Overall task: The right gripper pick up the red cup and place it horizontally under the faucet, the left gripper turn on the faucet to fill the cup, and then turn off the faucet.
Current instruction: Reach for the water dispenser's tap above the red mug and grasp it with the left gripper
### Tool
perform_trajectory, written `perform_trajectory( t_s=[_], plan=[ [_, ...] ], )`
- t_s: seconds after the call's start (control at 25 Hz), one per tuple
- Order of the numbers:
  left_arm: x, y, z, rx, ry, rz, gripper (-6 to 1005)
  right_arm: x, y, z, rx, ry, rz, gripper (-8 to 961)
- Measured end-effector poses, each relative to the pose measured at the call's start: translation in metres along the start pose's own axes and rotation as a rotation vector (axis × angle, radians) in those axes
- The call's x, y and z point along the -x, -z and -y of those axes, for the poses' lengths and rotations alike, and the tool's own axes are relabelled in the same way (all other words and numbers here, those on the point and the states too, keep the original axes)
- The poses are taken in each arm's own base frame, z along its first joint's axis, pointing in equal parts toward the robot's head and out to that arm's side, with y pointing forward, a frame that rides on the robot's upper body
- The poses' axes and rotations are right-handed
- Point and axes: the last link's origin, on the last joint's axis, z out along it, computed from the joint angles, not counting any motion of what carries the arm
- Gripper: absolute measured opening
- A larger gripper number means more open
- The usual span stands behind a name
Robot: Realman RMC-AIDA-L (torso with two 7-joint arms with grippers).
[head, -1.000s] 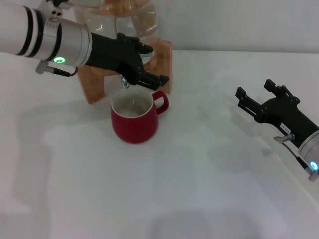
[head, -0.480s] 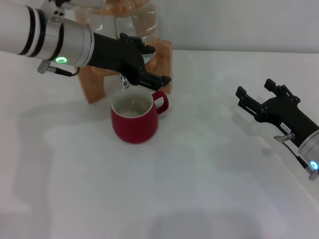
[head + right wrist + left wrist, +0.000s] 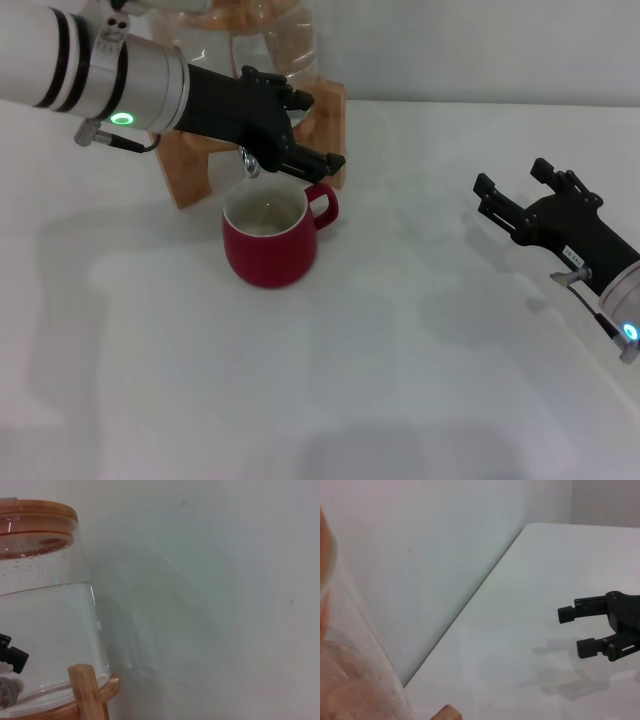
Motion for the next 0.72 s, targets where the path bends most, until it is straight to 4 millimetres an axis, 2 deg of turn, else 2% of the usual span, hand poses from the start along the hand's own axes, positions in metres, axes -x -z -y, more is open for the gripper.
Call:
perform_trajectory(
  t_s=[0.72],
  plan=[
    [-0.0015, 0.0066, -0.0038, 0.022, 0.006, 0.011, 890, -0.0011, 0.0013, -0.0005, 0.002, 0.000, -0.002, 872]
  ],
)
